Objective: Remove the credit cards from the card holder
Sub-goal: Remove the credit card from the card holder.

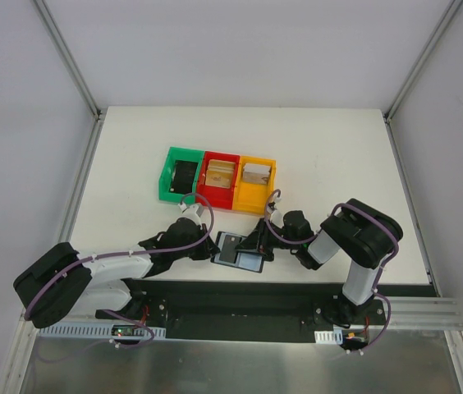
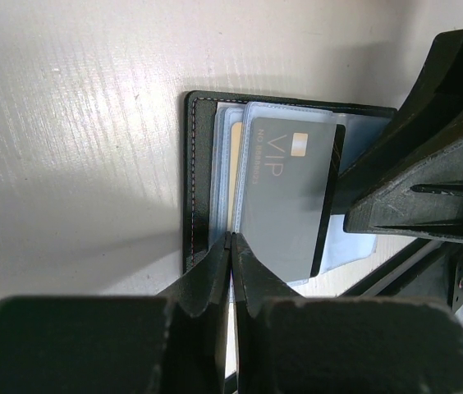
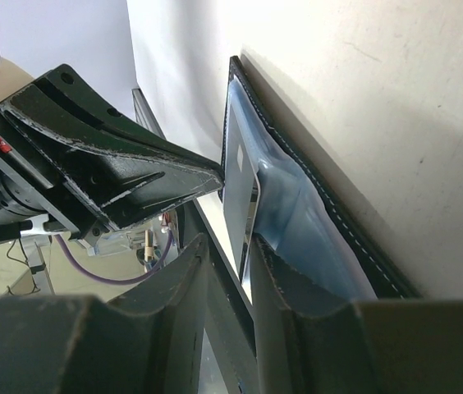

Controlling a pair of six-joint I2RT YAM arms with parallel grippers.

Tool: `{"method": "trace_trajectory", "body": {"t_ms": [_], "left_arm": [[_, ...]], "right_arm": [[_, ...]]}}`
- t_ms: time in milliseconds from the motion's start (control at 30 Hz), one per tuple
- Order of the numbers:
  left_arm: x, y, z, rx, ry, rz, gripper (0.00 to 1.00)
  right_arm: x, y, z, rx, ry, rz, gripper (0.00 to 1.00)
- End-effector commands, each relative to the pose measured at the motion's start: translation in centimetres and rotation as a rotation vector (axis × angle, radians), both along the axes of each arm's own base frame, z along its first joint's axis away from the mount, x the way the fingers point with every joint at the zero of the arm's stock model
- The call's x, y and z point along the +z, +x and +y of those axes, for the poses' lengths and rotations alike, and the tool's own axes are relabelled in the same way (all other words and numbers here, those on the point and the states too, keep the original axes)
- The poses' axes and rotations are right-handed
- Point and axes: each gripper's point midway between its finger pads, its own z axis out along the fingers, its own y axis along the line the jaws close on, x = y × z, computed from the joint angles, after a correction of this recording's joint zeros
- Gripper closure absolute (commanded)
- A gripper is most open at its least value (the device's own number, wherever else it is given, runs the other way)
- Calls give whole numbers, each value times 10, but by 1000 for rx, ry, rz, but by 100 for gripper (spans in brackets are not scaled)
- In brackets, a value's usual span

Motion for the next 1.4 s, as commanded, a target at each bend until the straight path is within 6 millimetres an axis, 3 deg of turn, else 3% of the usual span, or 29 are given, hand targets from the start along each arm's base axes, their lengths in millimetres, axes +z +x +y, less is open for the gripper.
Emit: {"method": "trace_trajectory", "body": {"t_ms": [0, 433, 1000, 1200, 1367], "left_arm": [[3, 1, -4, -12, 1, -15, 100], [1, 1, 1, 12, 2, -21, 100], [-3, -1, 5, 25, 8, -10, 100], [-3, -1, 3, 26, -3, -7, 100], [-4, -3, -2, 25, -26, 17, 100]], "right_arm": [[10, 4, 4, 6, 27, -44, 73], [7, 6, -2, -13, 19, -36, 90], [4, 3, -13, -22, 9, -35, 89], [9, 4, -8, -5, 25, -30, 64], [9, 6, -6, -3, 21, -27, 61]]}}
